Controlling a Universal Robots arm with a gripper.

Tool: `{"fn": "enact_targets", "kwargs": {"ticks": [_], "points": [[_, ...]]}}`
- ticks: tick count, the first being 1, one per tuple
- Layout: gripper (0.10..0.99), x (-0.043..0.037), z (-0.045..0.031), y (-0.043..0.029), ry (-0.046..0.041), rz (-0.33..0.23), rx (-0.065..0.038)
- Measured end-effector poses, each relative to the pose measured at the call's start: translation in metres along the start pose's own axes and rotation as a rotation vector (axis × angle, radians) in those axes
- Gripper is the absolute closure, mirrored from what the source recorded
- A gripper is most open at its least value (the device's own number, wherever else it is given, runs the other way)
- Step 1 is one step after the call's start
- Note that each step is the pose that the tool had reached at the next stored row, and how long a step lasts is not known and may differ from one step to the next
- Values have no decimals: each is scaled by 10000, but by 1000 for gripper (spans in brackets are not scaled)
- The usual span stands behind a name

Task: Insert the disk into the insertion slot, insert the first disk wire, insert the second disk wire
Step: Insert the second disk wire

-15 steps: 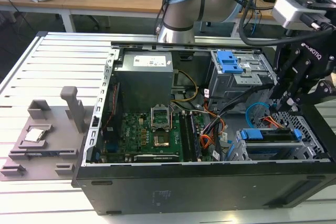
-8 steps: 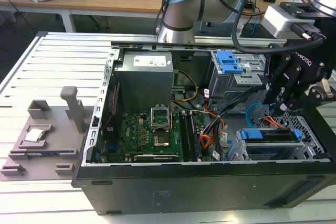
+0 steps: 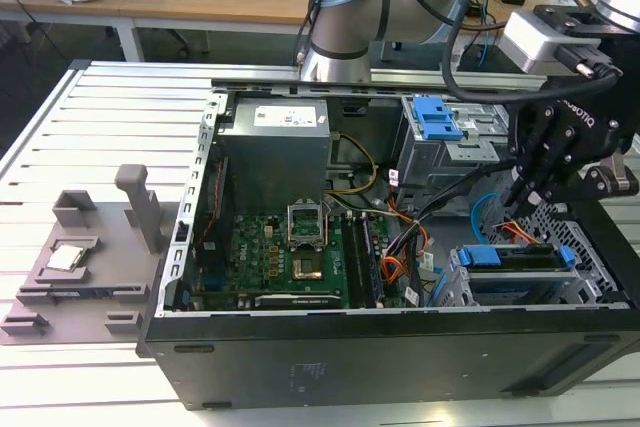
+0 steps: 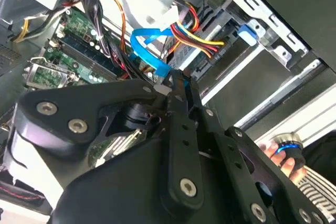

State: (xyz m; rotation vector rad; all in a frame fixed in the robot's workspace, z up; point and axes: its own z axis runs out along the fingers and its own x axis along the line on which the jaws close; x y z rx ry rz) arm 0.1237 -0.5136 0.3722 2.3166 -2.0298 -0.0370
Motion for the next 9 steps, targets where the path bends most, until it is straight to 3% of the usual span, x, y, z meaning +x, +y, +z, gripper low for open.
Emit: {"fn": "enact_targets", "kwargs": {"ticks": [4, 7, 9], "points": [[922, 196, 21, 25, 10, 7, -2], [922, 212, 139, 11, -25, 561, -14], [922, 216, 183, -29, -29, 596, -36]]}}
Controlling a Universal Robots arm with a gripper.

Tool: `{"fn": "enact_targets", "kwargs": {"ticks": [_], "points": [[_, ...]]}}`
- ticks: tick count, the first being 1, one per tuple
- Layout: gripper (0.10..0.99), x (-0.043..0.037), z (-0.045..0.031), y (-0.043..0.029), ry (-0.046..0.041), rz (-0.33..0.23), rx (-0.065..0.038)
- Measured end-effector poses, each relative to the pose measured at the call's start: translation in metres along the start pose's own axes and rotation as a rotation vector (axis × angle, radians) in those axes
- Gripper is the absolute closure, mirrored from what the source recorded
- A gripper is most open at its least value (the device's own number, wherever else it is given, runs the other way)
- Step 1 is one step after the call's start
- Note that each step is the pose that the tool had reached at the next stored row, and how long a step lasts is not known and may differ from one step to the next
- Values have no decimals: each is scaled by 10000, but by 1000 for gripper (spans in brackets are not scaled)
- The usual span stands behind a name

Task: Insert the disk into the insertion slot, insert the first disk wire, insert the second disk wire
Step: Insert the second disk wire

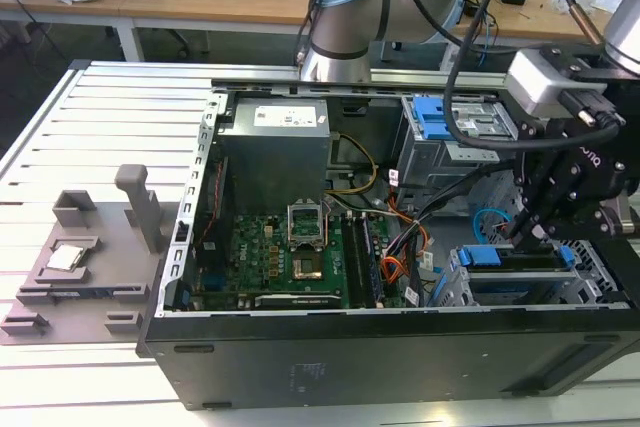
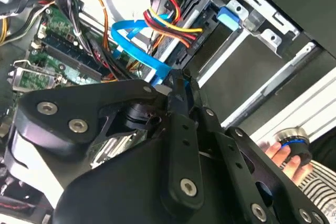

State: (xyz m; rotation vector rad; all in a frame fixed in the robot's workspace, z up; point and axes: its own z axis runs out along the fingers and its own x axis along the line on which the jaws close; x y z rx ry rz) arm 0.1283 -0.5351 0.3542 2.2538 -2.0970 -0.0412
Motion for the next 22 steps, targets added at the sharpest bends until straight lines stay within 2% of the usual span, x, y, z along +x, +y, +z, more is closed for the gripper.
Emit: {"fn": "enact_targets", "kwargs": {"ticks": [2, 6, 14, 22], "points": [[922, -3, 29, -29, -2, 3, -19], [922, -21, 88, -41, -9, 5, -33], [922, -37, 140, -63, -16, 6, -37], [922, -20, 168, -64, -19, 5, -36]]}}
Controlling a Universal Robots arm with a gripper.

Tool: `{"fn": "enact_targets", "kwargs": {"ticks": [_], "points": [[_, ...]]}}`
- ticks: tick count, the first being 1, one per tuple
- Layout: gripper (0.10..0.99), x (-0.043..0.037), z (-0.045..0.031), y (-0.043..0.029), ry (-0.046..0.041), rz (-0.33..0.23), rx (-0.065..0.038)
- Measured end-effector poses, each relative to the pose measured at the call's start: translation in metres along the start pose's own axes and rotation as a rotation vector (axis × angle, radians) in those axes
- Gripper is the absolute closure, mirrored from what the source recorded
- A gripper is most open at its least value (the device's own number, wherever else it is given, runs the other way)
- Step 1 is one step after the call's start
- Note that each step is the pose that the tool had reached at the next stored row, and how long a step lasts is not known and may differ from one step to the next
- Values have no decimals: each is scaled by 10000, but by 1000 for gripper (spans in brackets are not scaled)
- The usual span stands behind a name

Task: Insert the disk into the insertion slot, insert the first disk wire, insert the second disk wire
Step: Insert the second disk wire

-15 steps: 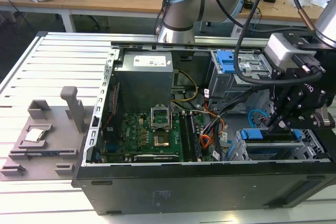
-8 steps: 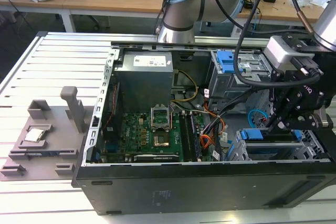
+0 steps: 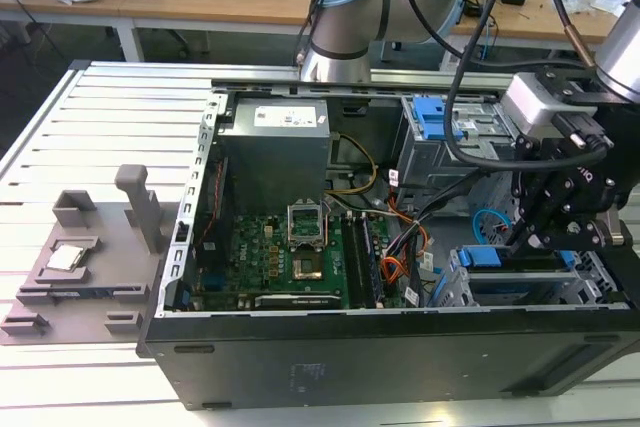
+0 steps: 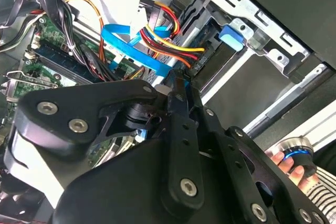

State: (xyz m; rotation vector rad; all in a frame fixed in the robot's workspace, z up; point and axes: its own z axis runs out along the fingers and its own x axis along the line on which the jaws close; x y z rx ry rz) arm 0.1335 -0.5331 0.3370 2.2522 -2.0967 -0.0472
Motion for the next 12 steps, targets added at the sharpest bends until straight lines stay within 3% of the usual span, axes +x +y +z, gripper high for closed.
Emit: {"fn": "enact_targets", "kwargs": {"ticks": [5, 6, 7, 8, 11, 12], "points": [[910, 4, 1, 0, -2, 0, 1], [847, 6, 1, 1, 0, 1, 0], [847, 6, -5, 1, 1, 1, 0], [847, 7, -41, 4, -6, 1, 1], [847, 7, -240, 17, 1, 1, 6], [929, 6, -296, 20, 0, 0, 8]]}}
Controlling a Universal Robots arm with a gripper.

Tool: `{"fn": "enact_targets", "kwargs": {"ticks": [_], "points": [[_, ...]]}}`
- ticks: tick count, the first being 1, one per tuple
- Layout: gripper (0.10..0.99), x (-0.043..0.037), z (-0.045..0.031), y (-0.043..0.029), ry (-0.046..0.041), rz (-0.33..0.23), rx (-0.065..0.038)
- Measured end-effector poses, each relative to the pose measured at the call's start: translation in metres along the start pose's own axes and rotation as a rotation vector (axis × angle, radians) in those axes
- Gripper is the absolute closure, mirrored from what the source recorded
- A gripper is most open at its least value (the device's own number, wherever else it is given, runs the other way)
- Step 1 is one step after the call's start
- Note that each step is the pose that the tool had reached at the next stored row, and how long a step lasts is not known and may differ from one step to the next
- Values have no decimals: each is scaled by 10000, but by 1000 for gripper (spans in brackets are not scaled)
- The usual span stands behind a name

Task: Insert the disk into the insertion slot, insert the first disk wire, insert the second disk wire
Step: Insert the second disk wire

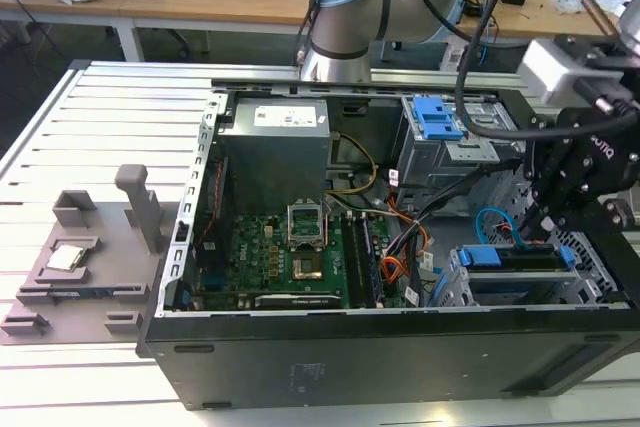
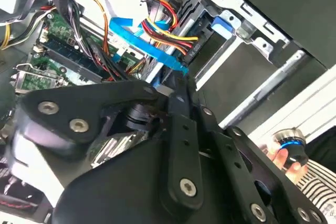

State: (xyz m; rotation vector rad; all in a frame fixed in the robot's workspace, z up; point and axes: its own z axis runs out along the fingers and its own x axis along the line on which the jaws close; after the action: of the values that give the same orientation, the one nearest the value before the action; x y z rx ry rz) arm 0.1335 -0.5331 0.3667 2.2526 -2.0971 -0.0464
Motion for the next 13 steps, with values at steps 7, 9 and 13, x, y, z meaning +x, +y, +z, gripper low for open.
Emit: {"fn": "enact_targets", "kwargs": {"ticks": [7, 9, 13], "points": [[980, 5, -231, 16, -2, 0, 5], [980, 4, -233, 16, 0, 1, 5], [980, 4, -235, 16, 0, 1, 5]]}}
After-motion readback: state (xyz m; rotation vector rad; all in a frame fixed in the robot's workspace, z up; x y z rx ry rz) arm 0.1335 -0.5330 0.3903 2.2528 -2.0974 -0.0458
